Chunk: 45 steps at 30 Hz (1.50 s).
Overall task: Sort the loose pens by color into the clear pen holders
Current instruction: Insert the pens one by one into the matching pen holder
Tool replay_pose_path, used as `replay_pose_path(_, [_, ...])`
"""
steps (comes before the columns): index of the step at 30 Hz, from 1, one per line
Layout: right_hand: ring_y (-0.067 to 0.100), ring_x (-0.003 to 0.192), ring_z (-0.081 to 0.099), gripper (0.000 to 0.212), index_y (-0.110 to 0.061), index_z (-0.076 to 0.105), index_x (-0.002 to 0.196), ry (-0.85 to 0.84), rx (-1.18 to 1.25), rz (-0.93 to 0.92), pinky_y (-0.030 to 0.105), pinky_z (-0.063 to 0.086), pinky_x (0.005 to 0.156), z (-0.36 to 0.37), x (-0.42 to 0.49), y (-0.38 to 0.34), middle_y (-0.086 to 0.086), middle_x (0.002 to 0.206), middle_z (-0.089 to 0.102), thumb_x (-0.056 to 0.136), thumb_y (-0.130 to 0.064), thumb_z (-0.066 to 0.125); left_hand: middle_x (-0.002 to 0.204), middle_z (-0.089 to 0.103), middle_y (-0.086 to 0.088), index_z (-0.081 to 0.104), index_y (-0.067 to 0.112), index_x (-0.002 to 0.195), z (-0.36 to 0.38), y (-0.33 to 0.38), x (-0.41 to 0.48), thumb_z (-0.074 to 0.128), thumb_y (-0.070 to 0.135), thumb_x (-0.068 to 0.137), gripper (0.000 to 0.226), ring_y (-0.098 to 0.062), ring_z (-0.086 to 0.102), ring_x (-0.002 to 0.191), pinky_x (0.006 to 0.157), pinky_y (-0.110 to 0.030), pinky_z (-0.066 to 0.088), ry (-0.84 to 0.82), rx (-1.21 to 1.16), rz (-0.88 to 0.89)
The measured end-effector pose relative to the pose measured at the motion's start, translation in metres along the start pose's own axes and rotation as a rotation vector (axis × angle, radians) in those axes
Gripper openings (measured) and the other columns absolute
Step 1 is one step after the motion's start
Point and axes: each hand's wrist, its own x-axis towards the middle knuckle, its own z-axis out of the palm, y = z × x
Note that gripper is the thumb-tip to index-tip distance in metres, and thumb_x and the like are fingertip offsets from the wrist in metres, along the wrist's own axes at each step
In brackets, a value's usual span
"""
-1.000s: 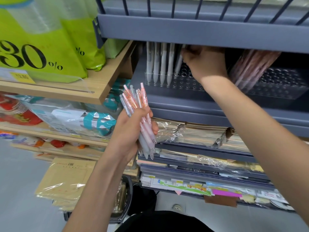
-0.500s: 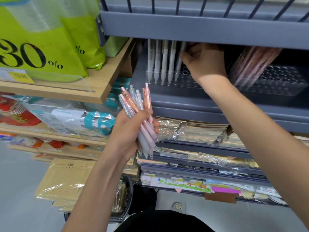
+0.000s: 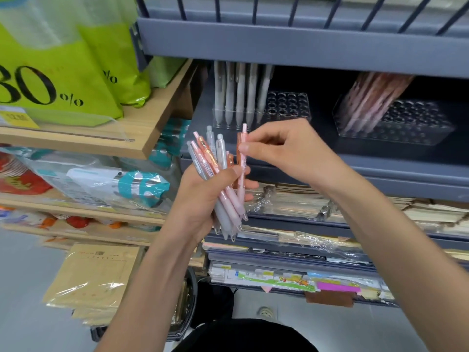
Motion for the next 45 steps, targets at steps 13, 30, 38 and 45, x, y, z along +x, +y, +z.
replay_pose_path(13, [0.021,0.062,0.066,0.002,-0.01,0.064,0.089,0.238,0.411,0.083,0.029,0.052,0.054,-0.008,-0.008,-0.002,0.009,0.072,0.072,0.089,-0.012,0.065,0.072,0.068,-0.012,0.077,0.029,0.069,0.009,-0.006,-0.003,0.064,0.004,0.091,0.035,-0.018,0.061,0.054,0.055,-0.03,0.055,-0.026,0.028,-0.037])
replay_pose_path(30, [0.021,0.082,0.071,0.021,-0.023,0.065,0.077,0.661,0.247,-0.105,0.044,0.058,0.084,-0.047,0.008,-0.004,-0.005,0.078,0.073,0.086,-0.005,0.061,0.055,0.056,-0.007,0.073,0.016,0.068,-0.006,-0.007,-0.008,0.056,0.008,0.094,0.032,-0.018,0.055,0.049,0.047,-0.025,0.048,0.076,0.041,-0.083])
replay_pose_path(38, [0.012,0.085,0.07,0.024,-0.026,0.06,0.094,0.952,0.158,-0.196,0.031,0.057,0.082,-0.077,-0.041,0.025,-0.011,0.085,0.071,0.08,-0.007,0.062,0.057,0.061,-0.01,0.074,0.016,0.066,0.019,-0.014,0.0,0.056,0.005,0.094,0.035,-0.019,0.059,0.052,0.051,-0.027,0.052,0.042,0.025,-0.084])
replay_pose_path(45, [0.014,0.083,0.066,0.021,-0.024,0.058,0.096,1.151,0.038,-0.189,0.046,0.057,0.081,-0.131,-0.072,0.053,-0.007,0.085,0.068,0.082,-0.008,0.059,0.059,0.066,-0.009,0.076,0.017,0.062,0.067,-0.025,0.007,0.058,0.006,0.093,0.037,-0.017,0.064,0.053,0.054,-0.026,0.054,-0.003,0.023,-0.075])
